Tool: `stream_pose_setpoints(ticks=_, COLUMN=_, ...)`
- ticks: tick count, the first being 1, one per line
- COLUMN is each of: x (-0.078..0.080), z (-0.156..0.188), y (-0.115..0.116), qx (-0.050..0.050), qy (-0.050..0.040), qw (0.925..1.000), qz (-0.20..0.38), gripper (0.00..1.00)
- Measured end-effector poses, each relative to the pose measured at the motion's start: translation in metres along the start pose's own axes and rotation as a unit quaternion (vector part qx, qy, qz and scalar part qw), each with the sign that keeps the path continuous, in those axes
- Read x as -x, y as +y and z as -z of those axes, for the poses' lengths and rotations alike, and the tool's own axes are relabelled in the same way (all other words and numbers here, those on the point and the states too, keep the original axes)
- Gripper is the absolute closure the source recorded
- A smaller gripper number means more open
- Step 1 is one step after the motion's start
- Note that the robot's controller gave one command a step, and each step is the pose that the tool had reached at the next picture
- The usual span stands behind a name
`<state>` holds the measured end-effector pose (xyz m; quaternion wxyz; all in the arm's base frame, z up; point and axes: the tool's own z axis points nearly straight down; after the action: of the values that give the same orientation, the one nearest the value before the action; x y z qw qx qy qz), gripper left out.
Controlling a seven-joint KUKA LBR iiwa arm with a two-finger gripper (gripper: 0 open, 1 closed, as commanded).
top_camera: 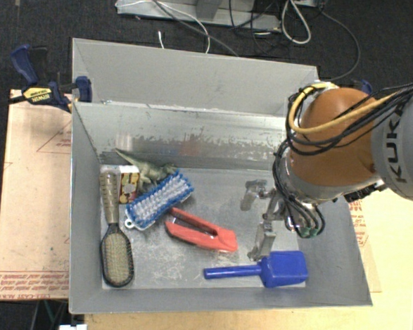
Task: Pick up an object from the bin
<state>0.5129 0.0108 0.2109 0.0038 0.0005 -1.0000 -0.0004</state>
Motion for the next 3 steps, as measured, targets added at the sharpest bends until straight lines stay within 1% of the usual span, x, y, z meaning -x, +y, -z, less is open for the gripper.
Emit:
stream_pose_setpoints(ticks=1, x=0.002, z=0.004, y=0.0, qx=0.0, qy=-0.0044, qw=1.0, qz=-0.001, gripper=0.0)
stream_pose_setpoints(ticks=2, x=0.024, z=-0.142, y=0.064, qx=0.002, qy=-0.0072, qw=0.9986, qz=-0.052, gripper=0.0)
stream_pose_setpoints(ticks=3, x=0.03, z=-0.083, y=0.066, qx=0.001, qy=-0.0115, qw=0.9904, qz=-0.138, gripper=0.0)
